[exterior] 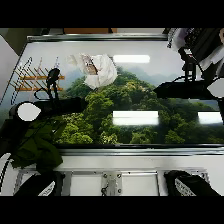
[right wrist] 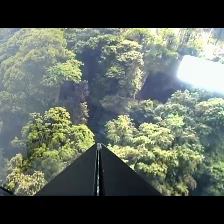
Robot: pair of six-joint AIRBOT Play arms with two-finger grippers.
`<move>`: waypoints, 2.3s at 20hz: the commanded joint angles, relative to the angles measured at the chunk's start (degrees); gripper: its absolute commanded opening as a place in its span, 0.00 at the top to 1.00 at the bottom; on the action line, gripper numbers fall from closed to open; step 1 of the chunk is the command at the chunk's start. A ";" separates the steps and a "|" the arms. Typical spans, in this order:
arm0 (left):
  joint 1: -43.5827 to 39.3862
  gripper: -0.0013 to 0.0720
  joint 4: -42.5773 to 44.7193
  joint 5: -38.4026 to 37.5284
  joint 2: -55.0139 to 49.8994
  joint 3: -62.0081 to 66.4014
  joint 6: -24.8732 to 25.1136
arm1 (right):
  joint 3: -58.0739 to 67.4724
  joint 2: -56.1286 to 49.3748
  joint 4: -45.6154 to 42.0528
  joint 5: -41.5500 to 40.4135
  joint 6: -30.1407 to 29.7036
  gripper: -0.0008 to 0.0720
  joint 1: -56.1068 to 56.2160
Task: Fold the clothes and pants, and hang the long-sleeved shirts on hangers.
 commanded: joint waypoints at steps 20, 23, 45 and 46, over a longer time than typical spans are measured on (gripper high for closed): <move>26.40 0.02 41.51 -17.73 0.02 4.04 2.14 | 0.00 -0.02 0.00 0.00 0.00 0.96 0.04; 31.04 0.02 41.68 -14.05 -1.75 -4.35 2.12 | 0.00 -0.02 0.00 0.00 0.00 0.96 0.04; -22.27 0.96 22.21 -5.84 -5.38 12.63 -4.55 | 0.00 -0.13 4.26 -0.17 1.51 0.96 0.04; -24.94 0.96 22.18 -4.46 -9.07 15.17 -4.55 | 0.02 0.07 5.81 0.31 1.44 0.96 0.02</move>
